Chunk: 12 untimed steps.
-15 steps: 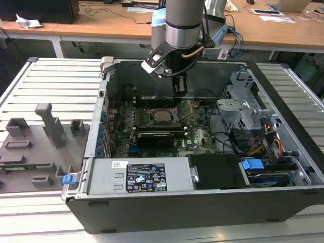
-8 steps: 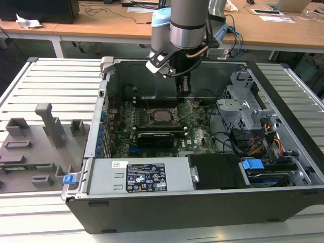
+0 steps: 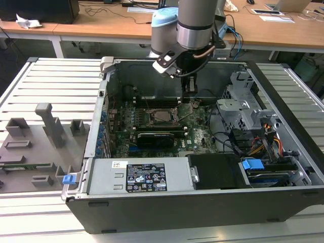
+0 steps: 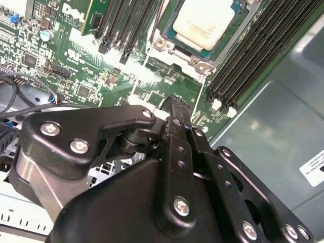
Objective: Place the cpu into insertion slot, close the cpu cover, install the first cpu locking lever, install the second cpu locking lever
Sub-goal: 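Close the cpu cover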
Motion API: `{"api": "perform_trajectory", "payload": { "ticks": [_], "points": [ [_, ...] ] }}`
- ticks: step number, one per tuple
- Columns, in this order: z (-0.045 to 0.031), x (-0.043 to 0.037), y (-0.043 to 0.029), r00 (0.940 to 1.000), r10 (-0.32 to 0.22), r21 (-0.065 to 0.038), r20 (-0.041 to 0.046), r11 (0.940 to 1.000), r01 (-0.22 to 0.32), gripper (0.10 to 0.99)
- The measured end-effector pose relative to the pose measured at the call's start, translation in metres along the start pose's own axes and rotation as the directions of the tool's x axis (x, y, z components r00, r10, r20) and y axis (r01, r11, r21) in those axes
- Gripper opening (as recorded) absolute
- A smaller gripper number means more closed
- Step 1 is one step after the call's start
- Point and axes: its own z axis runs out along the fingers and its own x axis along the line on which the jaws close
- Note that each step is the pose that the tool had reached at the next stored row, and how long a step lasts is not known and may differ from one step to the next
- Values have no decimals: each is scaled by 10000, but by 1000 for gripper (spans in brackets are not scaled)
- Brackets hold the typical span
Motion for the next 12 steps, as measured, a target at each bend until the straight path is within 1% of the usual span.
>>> {"api": "perform_trajectory", "payload": {
  "ticks": [5, 7, 8, 12],
  "points": [
    [4, 1, 59, 10000, 0, 1, 0, 10000, 0, 106],
    [10, 3, 114, 10000, 0, 3, 1, 10000, 0, 106],
    [13, 3, 130, 10000, 0, 5, 2, 10000, 0, 106],
    [22, -4, 150, 10000, 0, 5, 0, 10000, 0, 106]
  ]
}}
